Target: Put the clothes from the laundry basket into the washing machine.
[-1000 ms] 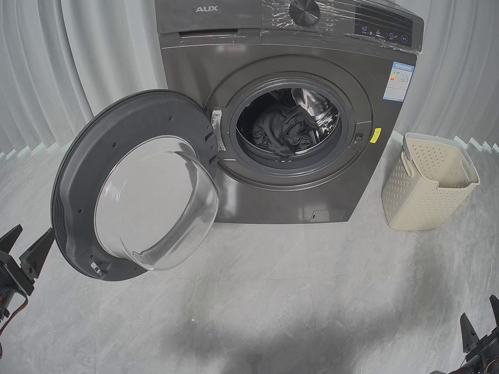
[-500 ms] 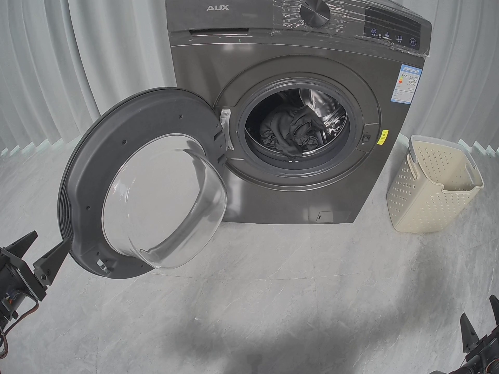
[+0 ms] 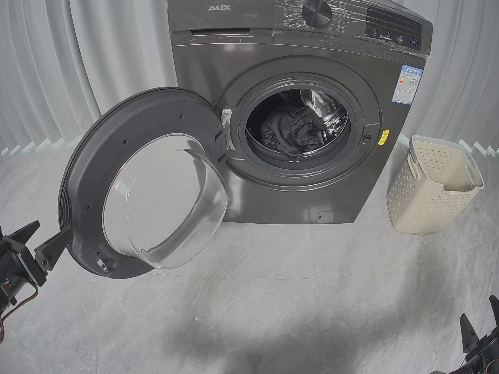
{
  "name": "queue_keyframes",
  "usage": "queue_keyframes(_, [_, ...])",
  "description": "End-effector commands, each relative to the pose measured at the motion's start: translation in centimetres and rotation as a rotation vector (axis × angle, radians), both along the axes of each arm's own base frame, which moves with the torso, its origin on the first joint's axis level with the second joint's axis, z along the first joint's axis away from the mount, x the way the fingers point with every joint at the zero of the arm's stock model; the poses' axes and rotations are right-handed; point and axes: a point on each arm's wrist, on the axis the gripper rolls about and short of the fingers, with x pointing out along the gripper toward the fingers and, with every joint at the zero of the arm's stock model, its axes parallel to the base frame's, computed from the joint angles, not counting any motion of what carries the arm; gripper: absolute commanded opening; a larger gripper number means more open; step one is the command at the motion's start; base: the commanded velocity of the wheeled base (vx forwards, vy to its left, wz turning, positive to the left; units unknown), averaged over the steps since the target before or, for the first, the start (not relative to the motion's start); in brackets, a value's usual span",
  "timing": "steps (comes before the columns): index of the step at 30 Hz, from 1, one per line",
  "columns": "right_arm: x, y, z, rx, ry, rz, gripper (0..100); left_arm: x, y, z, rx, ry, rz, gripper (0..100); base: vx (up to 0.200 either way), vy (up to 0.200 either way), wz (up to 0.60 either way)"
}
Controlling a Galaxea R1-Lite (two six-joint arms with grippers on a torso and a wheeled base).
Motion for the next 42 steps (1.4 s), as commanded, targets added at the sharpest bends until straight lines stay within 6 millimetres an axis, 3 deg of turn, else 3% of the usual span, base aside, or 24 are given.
queue_keyframes(1, [0.0,0.0,-0.3,0.000,-0.005,0.000,100,3.5,1.0,0.8,0.012,0.035,0.081,100,0.000,0.000,0.00])
queue_keyframes(7, [0.0,0.0,-0.3,0.000,-0.005,0.000,100,6.3,2.6,0.8,0.079,0.007,0.156,100,0.000,0.000,0.00])
queue_keyframes(11, [0.0,0.0,-0.3,0.000,-0.005,-0.001,100,6.8,2.5,1.0,0.080,-0.019,0.132,100,0.000,0.000,0.00])
queue_keyframes(15, [0.0,0.0,-0.3,0.001,-0.005,-0.002,100,7.0,2.0,0.7,0.055,-0.005,-0.033,100,0.000,0.000,0.00])
queue_keyframes(20, [0.0,0.0,-0.3,0.001,-0.005,-0.002,100,8.5,2.5,0.3,0.048,0.026,-0.069,100,0.000,0.000,0.00])
queue_keyframes(26, [0.0,0.0,-0.3,0.001,-0.005,-0.002,100,8.8,2.1,0.5,0.039,0.018,-0.160,100,0.000,0.000,0.00])
queue_keyframes(31, [0.0,0.0,-0.3,0.001,-0.005,-0.002,100,8.7,1.5,0.6,0.037,0.008,-0.227,100,0.000,0.000,0.00])
queue_keyframes(42, [0.0,0.0,-0.3,0.001,-0.005,0.000,100,7.7,-2.4,1.0,0.013,-0.013,-0.513,100,0.000,0.000,0.00])
